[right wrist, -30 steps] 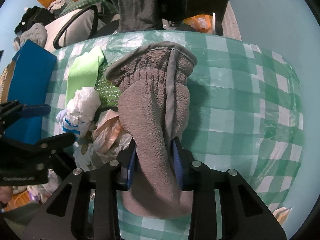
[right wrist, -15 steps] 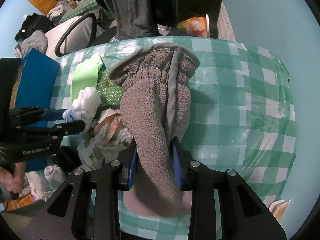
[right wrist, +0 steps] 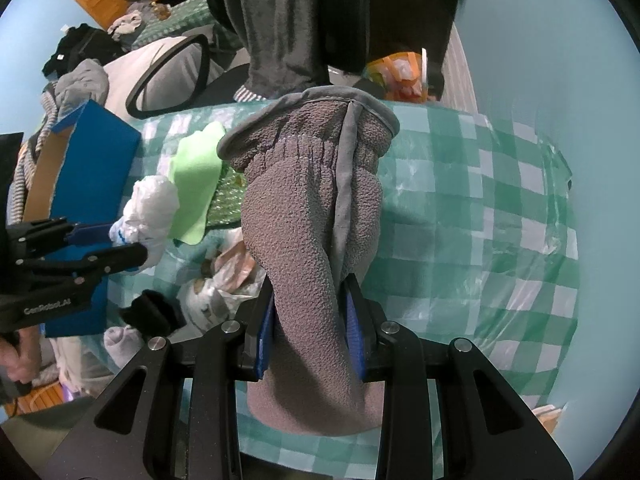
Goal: Organize soft objects
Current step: 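Grasp the white-and-blue sock bundle with the left gripper while the right gripper lifts the mitten, then carry the sock bundle and mitten over the cardboard box with both grippers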
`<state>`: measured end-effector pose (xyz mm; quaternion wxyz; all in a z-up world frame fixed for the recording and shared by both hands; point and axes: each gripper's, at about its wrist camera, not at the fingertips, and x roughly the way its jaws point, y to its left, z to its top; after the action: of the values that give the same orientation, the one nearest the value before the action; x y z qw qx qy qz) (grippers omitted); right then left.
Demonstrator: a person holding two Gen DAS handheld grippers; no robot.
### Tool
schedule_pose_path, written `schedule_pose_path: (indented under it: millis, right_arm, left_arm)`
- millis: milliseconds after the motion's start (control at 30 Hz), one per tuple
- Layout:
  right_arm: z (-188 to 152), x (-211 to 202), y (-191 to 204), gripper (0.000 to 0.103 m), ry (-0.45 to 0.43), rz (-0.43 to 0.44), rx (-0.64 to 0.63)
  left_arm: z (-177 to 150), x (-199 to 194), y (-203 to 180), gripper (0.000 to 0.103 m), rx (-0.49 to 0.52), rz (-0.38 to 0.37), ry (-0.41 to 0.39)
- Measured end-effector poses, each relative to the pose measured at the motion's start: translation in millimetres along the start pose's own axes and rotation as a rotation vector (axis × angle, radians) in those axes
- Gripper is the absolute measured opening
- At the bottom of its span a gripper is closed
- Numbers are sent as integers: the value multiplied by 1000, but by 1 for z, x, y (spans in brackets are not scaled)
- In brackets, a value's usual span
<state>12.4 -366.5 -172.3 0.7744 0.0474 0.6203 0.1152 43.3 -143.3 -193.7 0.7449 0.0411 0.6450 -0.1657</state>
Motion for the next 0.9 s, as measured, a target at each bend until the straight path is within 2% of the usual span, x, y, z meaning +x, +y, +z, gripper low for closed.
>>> schedule_pose_path:
  millis: [333,900]
  right_arm:
    - [6,-25,19,30,-28,14,-43]
    - [21,-58,67,30,-74,53,-152]
  left_arm:
    - [-13,-31,7,46,-6,28,-54]
    - [-34,-87,38,46,-77,57,-138]
